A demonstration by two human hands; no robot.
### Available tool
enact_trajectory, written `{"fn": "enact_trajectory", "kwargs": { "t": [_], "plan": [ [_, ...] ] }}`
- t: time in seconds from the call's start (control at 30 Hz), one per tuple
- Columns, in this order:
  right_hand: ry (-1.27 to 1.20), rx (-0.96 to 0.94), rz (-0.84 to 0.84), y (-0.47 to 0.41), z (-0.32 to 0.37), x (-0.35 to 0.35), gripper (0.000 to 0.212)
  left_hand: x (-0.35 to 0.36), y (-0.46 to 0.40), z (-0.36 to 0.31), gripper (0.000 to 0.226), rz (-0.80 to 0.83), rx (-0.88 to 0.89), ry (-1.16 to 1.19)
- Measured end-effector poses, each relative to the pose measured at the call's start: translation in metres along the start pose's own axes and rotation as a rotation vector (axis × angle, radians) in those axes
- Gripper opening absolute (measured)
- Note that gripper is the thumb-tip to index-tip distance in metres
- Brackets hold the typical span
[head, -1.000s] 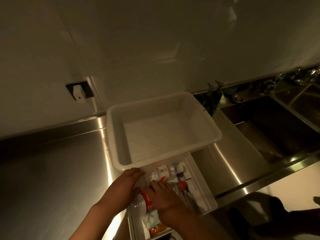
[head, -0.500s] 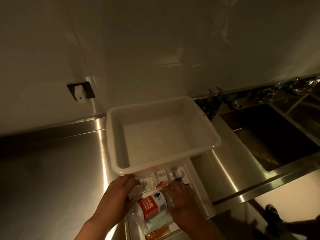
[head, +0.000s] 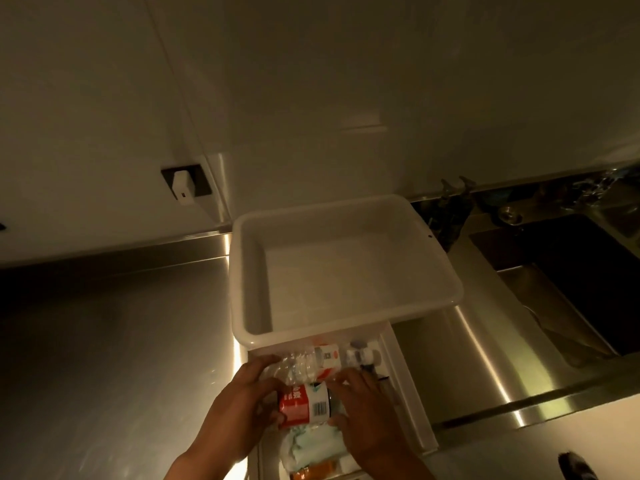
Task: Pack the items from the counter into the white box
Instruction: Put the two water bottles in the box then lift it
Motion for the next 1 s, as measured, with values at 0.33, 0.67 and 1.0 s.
{"fn": "enact_trajectory", "kwargs": {
  "t": [0.33,0.67,1.0],
  "plan": [
    [-0.067,-0.036,0.008,0.003,-0.007,0.007,0.073,0.000,0.015,-0.019,0.046,-0.131,-0.038,-0.013],
    [-0.104,0.016,-0.098,0.037,-0.007,-0.013,0.056,-0.006,0.064,-0.030,0.036,-0.254,-0.024,-0.060],
    [-0.051,0.088,-0.141,0.107,-0.018,-0.029,0.047,0.013,0.111,-0.059,0.033,-0.268,0.110,0.041]
  ]
}}
Point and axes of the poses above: each hand's wrist, its own y-axis away from the middle knuckle, its own x-axis out of the palm, z = x × y, the point moved 7 cm from there along -y, towards the middle knuckle, and after that the axes turned 9 degrees about x, right-handed, at the moved point
